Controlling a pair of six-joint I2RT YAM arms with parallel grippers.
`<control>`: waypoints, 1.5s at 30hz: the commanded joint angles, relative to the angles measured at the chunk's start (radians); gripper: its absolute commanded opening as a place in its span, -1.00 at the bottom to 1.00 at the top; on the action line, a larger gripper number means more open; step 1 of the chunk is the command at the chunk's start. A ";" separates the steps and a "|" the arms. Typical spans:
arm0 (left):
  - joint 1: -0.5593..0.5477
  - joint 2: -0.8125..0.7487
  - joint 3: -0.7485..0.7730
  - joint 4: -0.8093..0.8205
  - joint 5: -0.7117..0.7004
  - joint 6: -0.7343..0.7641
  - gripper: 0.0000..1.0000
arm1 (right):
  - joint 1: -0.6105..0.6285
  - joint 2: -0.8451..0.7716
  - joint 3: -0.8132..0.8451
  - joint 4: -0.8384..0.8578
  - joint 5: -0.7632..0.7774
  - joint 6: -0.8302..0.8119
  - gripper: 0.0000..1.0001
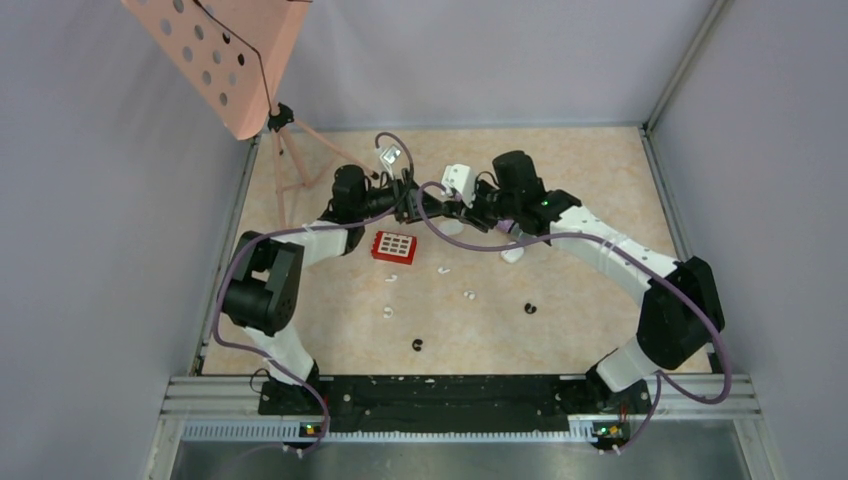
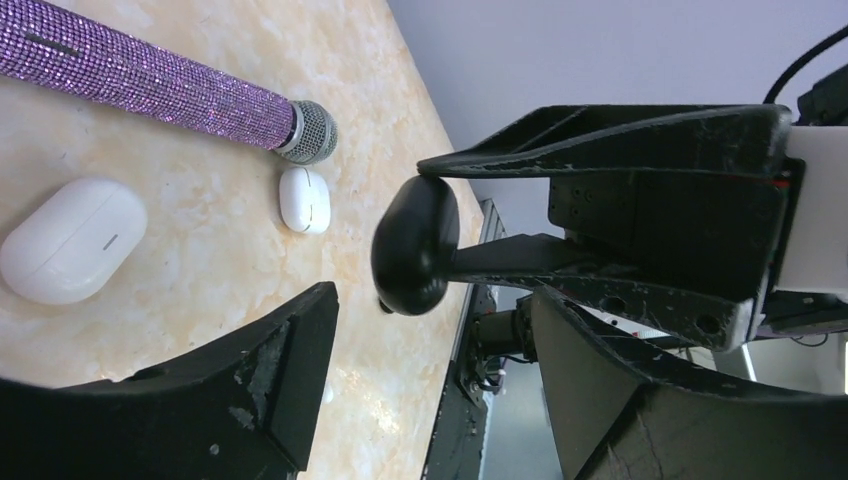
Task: Insert the wireless bluetooth earbuds into the charging case
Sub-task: Pick up the charging case at the center of the board.
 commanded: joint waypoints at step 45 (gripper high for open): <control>-0.051 0.012 -0.025 0.309 0.240 0.499 -1.00 | -0.259 0.124 0.510 -0.505 -0.507 0.182 0.65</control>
